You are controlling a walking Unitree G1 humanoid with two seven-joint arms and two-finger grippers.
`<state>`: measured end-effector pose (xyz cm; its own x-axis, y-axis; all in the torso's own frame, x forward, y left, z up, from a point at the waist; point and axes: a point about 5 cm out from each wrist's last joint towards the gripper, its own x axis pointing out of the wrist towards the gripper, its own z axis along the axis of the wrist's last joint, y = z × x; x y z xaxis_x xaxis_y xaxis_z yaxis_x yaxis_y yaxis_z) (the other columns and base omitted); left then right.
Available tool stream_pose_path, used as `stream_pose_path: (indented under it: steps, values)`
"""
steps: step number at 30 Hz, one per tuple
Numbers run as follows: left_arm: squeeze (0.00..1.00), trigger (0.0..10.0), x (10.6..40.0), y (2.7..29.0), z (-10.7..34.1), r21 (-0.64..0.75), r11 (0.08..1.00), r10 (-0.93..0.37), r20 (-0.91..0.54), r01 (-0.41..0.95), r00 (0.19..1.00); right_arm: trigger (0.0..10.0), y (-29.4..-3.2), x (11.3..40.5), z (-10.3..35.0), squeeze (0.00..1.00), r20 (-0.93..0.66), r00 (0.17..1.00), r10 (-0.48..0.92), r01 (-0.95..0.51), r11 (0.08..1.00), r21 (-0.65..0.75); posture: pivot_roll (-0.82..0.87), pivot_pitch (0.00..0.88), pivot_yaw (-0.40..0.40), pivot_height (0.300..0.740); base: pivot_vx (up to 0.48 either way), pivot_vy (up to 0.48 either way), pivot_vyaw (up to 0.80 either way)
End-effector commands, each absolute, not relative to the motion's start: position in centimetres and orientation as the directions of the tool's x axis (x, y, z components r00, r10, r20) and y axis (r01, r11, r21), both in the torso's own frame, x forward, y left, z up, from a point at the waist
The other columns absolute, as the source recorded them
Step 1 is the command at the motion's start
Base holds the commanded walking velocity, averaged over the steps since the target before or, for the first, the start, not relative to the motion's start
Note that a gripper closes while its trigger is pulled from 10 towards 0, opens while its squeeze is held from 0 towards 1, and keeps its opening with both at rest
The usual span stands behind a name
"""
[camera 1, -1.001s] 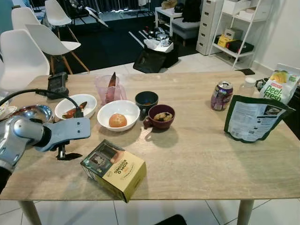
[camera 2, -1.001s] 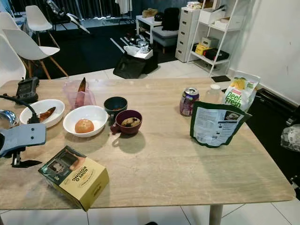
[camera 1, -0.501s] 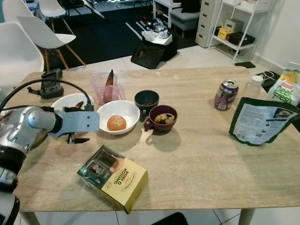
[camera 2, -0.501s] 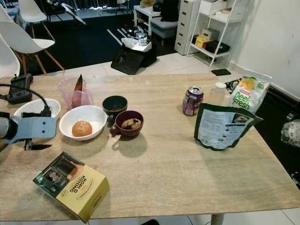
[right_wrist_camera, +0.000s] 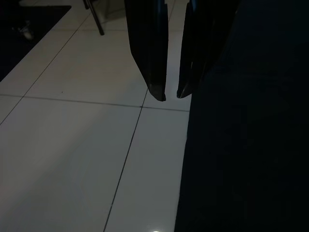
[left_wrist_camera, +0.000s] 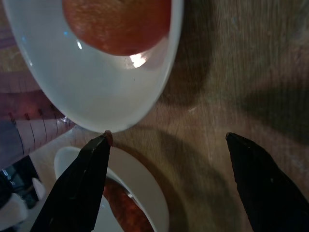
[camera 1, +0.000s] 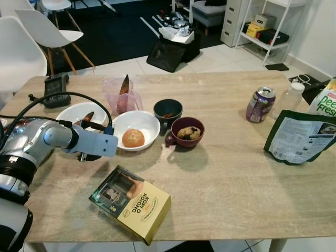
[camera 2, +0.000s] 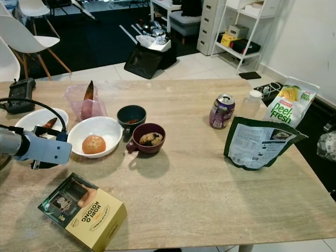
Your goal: Restocking fridge
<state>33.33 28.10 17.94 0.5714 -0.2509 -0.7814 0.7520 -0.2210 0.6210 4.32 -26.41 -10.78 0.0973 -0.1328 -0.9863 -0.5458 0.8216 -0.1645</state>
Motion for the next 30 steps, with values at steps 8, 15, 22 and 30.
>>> stream_pose_path:
  steps: [8,15,22,30]
  values:
    - [0.0,10.0,34.9,25.8,18.5,0.723,-0.318,-0.318,-0.691,0.613,0.649,10.0,-26.8,3.6,-10.7,0.0,-0.985,0.097,-0.14,-0.522,0.836,-0.17,-0.04,0.102,0.012,0.74,0.0,0.0,0.0]
    - [0.0,10.0,35.1,24.7,18.1,0.749,-0.332,-0.384,-0.663,0.574,0.643,10.0,-27.0,3.7,-10.6,0.0,-0.985,0.099,-0.143,-0.523,0.834,-0.173,-0.04,0.11,0.017,0.74,0.0,0.0,0.0]
    - [0.0,0.0,35.1,24.6,17.5,0.736,-0.351,-0.389,-0.677,0.579,0.625,10.0,-27.1,3.9,-10.6,0.0,-0.983,0.106,-0.147,-0.514,0.839,-0.181,-0.05,0.105,0.02,0.74,0.0,0.0,0.0]
    - [0.0,0.0,35.1,24.7,17.5,0.727,-0.372,-0.395,-0.687,0.577,0.61,10.0,-27.1,4.0,-10.6,0.0,-0.983,0.107,-0.147,-0.506,0.843,-0.181,-0.05,0.099,0.026,0.74,0.0,0.0,0.0]
